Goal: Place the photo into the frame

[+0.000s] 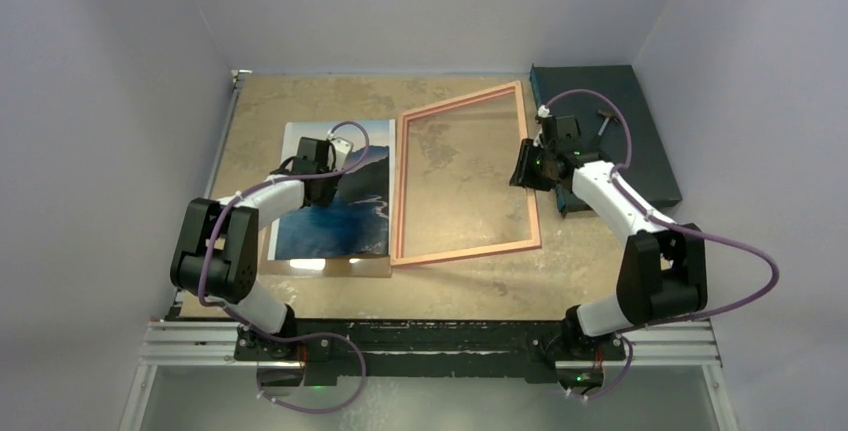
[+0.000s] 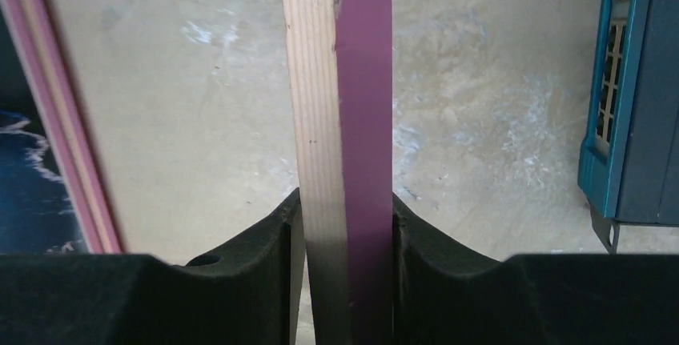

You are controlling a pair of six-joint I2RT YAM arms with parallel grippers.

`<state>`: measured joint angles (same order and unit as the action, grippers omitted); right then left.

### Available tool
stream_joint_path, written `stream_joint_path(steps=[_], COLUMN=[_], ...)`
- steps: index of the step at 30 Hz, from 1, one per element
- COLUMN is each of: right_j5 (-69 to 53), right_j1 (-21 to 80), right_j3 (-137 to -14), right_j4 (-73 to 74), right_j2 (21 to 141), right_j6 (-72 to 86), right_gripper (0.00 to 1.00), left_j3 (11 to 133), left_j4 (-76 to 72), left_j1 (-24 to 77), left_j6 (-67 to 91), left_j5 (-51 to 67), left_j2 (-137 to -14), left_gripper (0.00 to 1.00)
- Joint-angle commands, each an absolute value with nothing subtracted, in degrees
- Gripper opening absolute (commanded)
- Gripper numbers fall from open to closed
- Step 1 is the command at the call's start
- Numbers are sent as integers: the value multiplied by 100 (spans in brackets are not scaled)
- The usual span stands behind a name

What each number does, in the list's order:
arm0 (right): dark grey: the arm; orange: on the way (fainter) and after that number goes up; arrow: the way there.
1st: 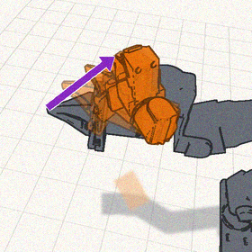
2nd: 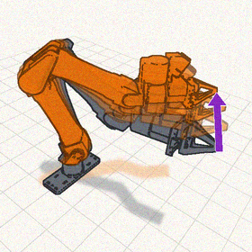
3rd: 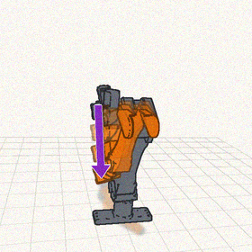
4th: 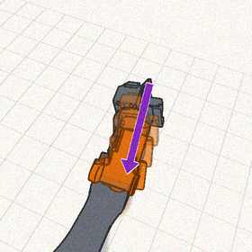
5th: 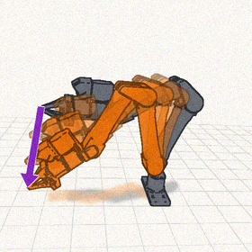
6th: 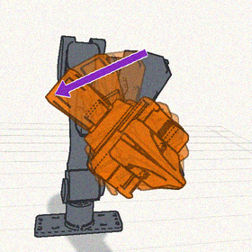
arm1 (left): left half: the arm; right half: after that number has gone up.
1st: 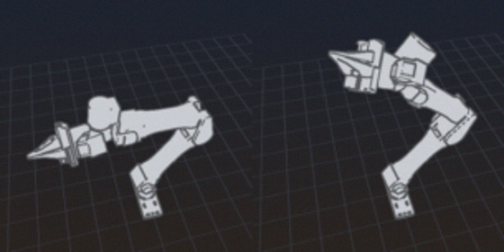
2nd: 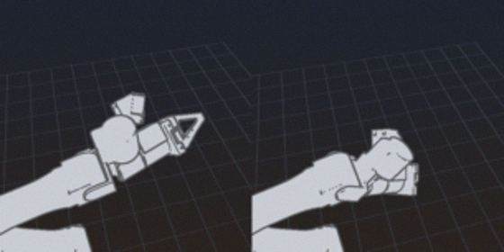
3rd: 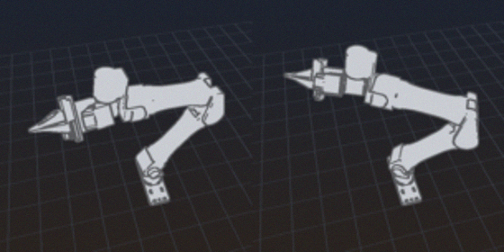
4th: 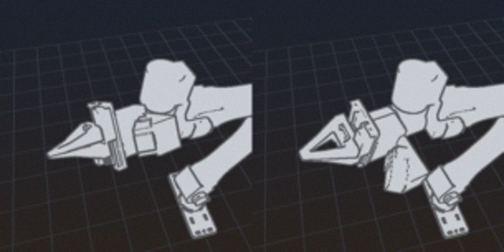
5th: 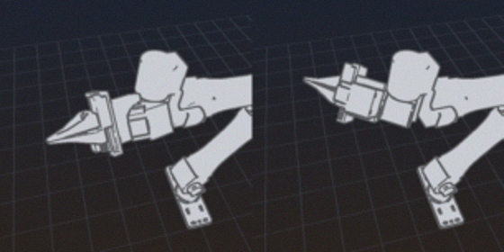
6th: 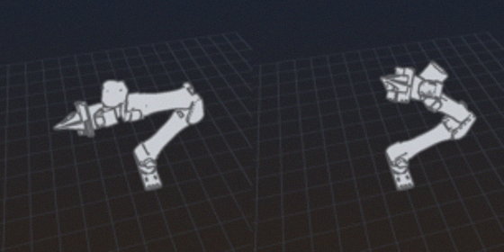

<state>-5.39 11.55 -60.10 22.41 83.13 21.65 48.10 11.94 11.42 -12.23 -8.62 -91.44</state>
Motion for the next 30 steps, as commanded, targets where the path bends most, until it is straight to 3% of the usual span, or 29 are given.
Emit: stream_joint_path(steps=[1, 4, 8, 20, 30], right_j5=[-212, 62, 211, 445, 1744], right_j1=[1174, 1174, 1171, 1298, 4492], right_j3=[-5979, -6096, -6161, -6084, -6900], right_j4=[2298, 2437, 2459, 2157, 1799], right_j2=[8381, 8428, 8459, 8612, 9479], right_j6=[2090, 2136, 2215, 2605, 4016], right_gripper=[44, 62, 71, 73, 76], left_j3=[4942, 4987, 4991, 4929, 4836], left_j4=[1453, 1471, 1470, 1508, 1523], left_j1=[1151, 1150, 1143, 1143, 998], left_j6=[-1258, -1248, -1261, -1265, -1358], left_j5=[-798, -783, -751, -611, -677], left_j2=[-8973, -8951, -8939, -8807, -8789], left_gripper=[39, 38, 38, 38, 37])
